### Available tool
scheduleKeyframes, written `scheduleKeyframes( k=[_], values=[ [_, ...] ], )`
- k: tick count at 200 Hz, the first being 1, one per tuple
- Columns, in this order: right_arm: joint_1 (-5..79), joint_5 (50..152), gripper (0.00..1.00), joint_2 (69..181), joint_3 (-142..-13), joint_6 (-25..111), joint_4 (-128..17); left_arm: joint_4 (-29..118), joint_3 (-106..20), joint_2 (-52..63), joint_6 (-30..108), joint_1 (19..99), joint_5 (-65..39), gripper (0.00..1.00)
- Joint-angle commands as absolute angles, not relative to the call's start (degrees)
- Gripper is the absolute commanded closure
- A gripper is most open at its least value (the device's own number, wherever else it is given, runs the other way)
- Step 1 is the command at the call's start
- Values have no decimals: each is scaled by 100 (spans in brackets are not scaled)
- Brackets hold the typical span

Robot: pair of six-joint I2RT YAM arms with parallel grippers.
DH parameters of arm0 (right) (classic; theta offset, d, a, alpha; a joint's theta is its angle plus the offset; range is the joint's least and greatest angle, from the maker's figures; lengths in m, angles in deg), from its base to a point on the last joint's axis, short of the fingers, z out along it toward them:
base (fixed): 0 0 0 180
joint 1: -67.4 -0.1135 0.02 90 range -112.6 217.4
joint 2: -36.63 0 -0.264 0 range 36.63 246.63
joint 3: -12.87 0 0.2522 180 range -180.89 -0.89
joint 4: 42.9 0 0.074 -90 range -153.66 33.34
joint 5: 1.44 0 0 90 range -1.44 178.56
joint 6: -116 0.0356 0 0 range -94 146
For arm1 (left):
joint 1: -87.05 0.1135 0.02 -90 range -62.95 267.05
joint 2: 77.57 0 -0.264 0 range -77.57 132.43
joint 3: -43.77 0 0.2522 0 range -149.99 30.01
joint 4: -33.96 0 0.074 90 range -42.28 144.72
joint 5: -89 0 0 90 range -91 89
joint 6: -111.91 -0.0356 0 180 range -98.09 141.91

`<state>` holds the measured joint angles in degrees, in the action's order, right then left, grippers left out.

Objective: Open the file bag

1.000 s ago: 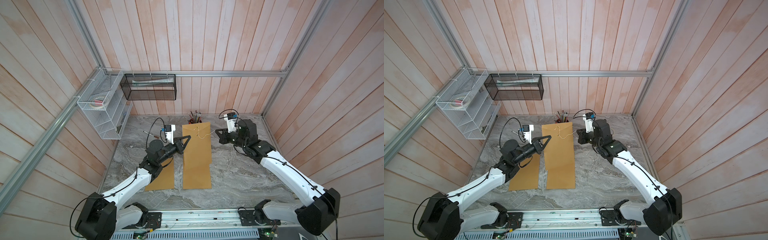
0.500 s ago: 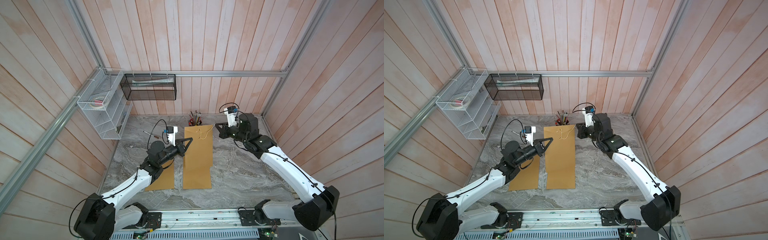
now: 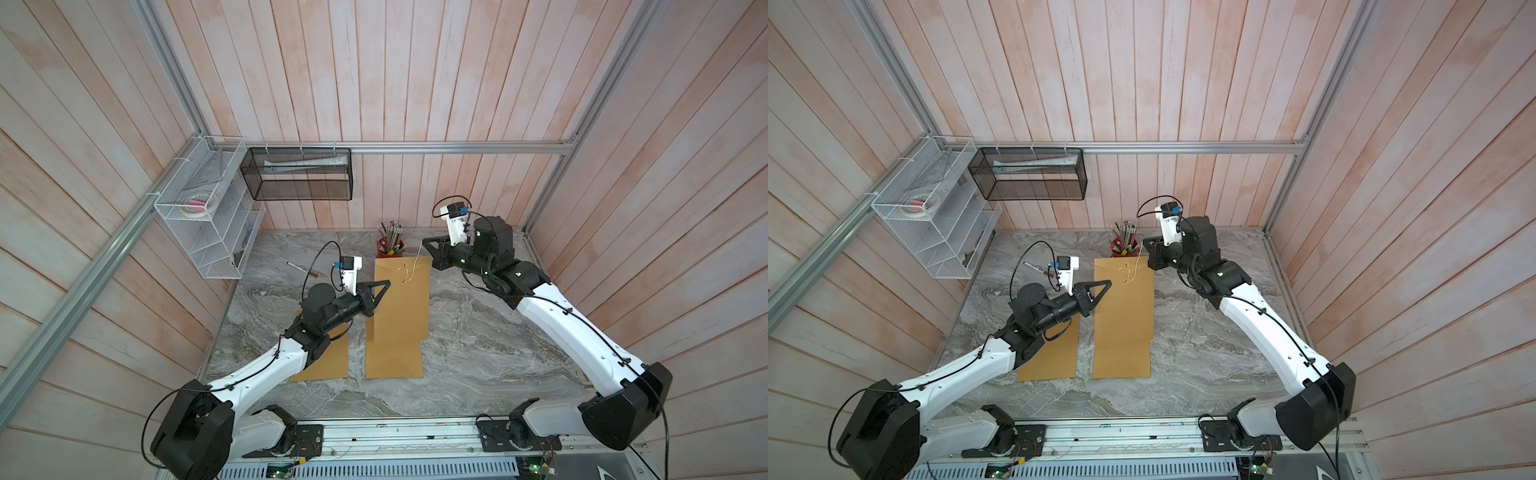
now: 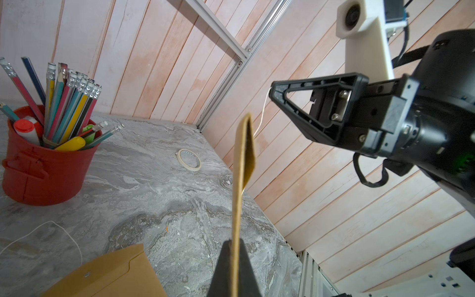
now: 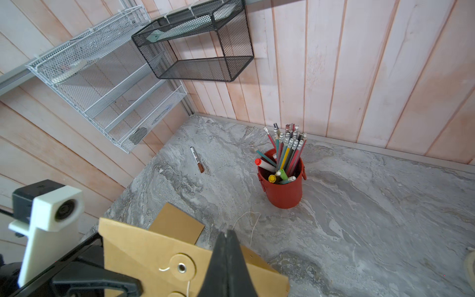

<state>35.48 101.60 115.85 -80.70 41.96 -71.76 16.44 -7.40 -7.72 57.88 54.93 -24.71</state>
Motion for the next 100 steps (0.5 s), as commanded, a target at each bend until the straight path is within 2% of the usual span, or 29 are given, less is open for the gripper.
scheduleKeyframes(
  k=[1,100],
  values=[
    [3410,10253,100,11685,-8350,4075,-7257,1485,-710,-675,5738,5453,-2421,100],
    [2852,10323,100,12287,-9028,4021,-7196,1307,-718,-506,5812,5374,-2386,100]
  ],
)
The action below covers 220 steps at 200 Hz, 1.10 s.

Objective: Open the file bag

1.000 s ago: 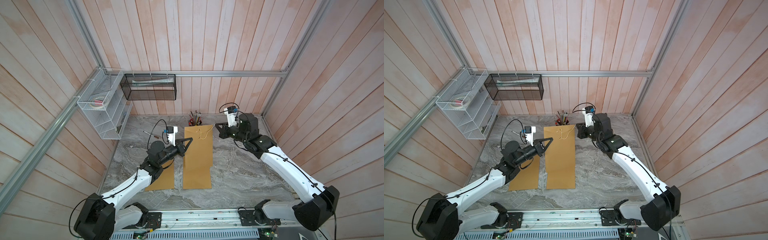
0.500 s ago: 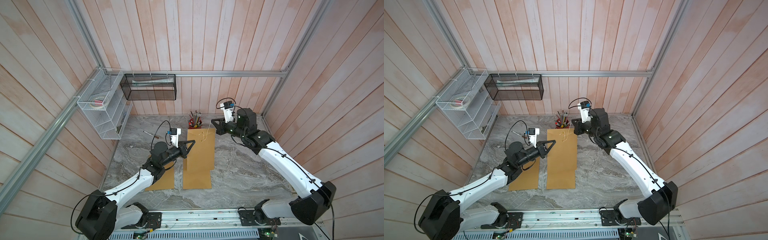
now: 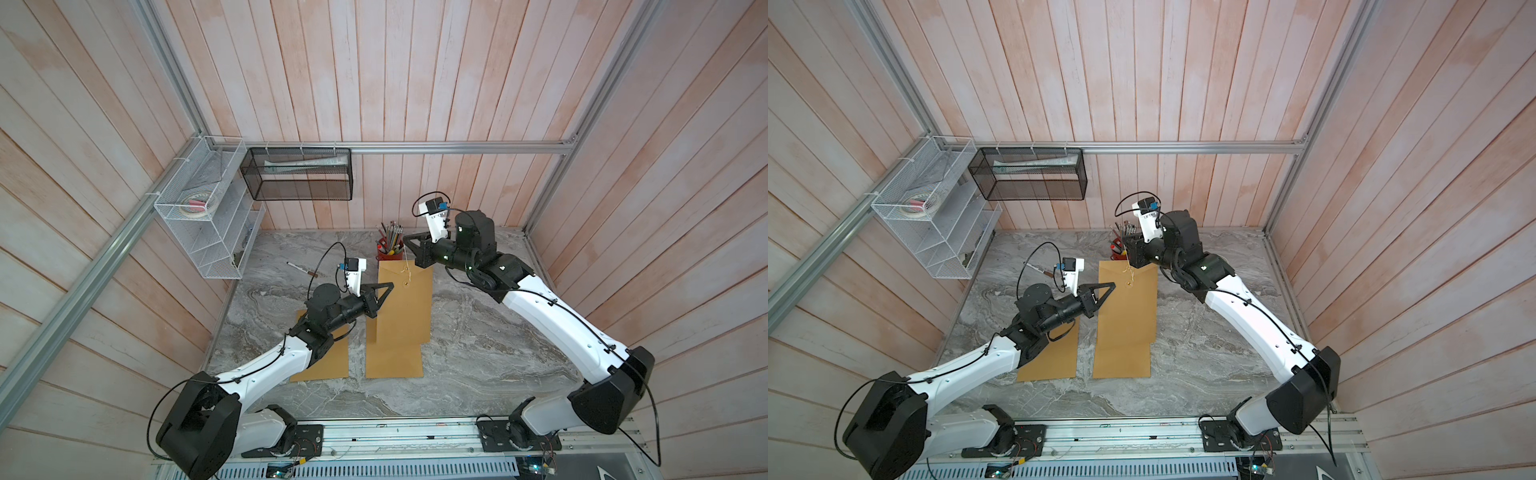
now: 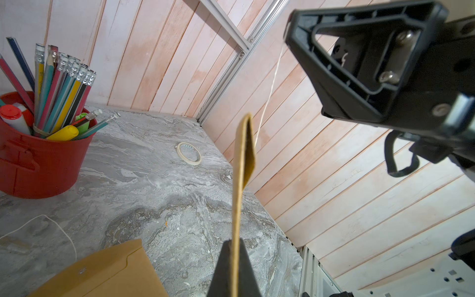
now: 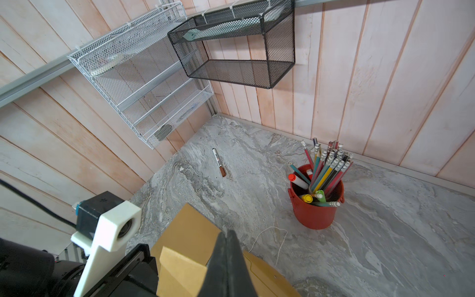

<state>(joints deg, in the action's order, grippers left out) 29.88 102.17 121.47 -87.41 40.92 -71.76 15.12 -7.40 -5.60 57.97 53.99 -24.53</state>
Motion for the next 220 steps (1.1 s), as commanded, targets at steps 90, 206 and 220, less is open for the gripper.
scheduleKeyframes(
  k=[90,206,220],
  values=[
    [2561,10449,100,12650,-9523,4012,-7161,1217,-721,-436,5865,5371,-2317,100],
    [2339,10393,100,12658,-9530,4024,-7142,1210,-827,-427,5971,5391,-1931,100],
    [2336,10318,100,12574,-9418,4039,-7130,1244,-859,-426,5973,5416,-1876,100]
  ],
)
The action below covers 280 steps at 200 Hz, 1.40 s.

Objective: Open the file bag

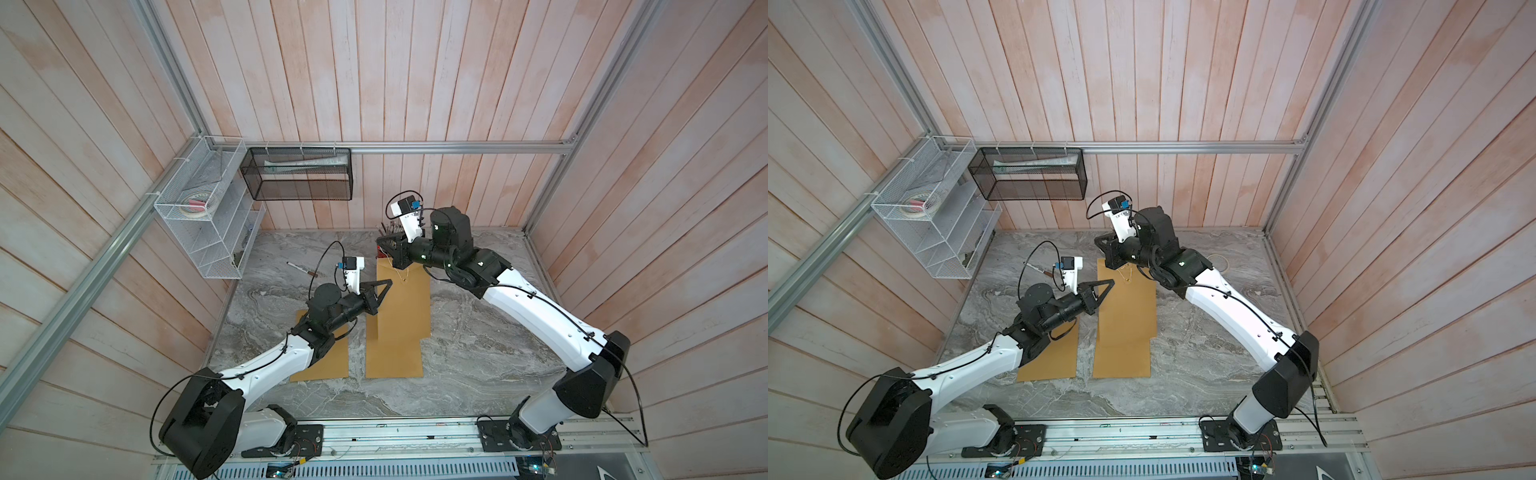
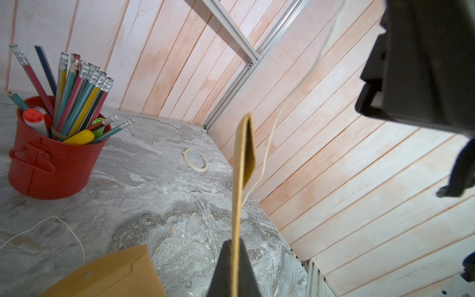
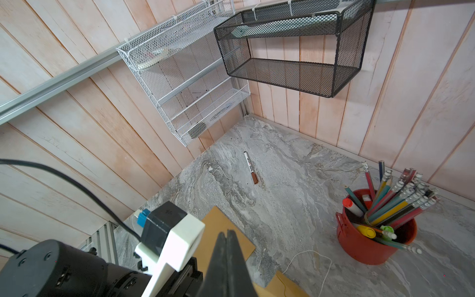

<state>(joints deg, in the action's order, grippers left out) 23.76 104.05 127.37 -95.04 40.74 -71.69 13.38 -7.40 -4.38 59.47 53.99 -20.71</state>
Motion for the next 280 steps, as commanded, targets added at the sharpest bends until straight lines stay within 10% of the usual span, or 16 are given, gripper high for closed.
scheduleKeyframes(
  k=[1,280],
  values=[
    [2336,10317,100,12570,-9407,4044,-7128,1246,-858,-426,5972,5417,-1871,100],
    [2337,10073,100,11319,-6427,5126,-6405,1114,-1091,-699,6138,6105,-1328,100]
  ],
)
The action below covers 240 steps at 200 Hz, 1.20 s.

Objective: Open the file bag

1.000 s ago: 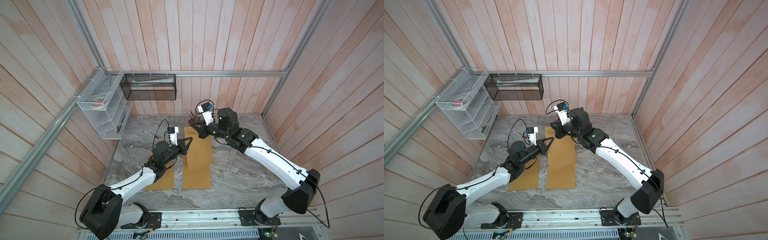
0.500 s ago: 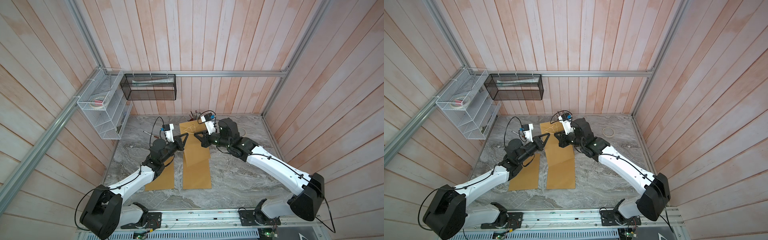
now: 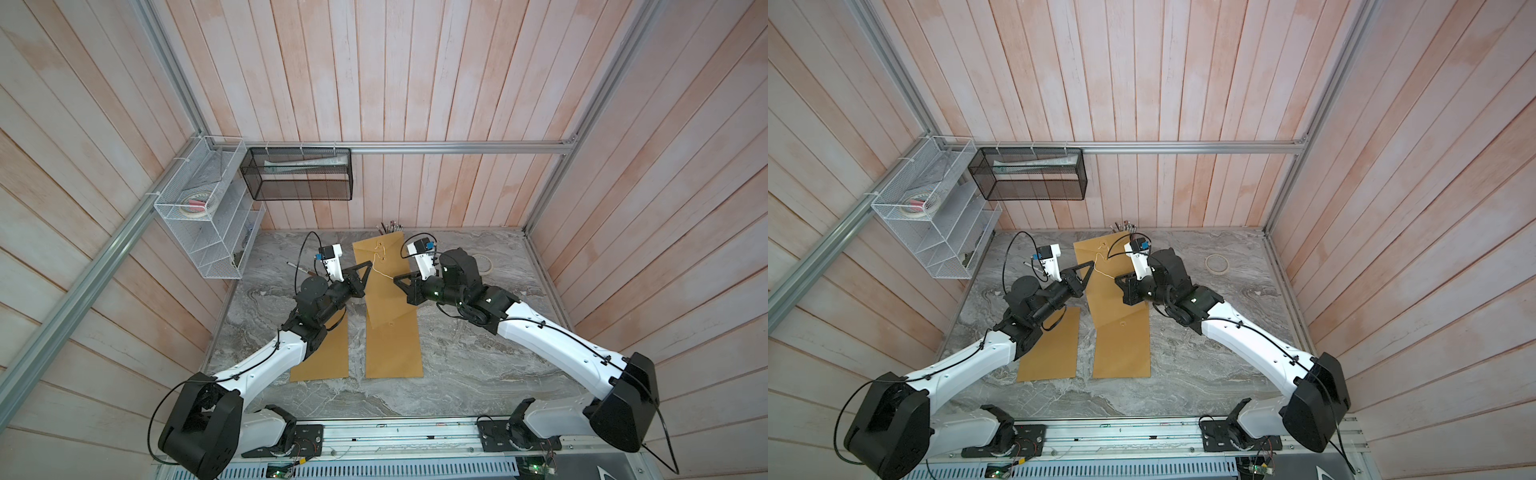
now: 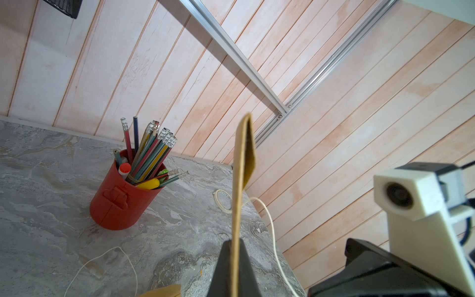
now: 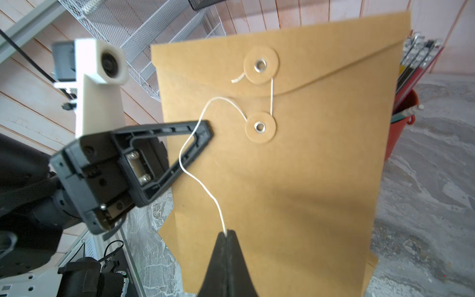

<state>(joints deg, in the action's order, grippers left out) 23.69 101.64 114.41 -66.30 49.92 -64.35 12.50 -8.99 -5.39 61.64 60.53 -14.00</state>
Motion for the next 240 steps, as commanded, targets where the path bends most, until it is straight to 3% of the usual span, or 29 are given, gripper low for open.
scheduleKeyframes(
  k=[1,240],
  values=[
    [2337,10075,100,11319,-6418,5129,-6405,1115,-1088,-703,6138,6104,-1325,100],
    [2719,9836,100,11092,-5781,5256,-6509,898,-574,-1200,6309,6262,-988,100]
  ],
)
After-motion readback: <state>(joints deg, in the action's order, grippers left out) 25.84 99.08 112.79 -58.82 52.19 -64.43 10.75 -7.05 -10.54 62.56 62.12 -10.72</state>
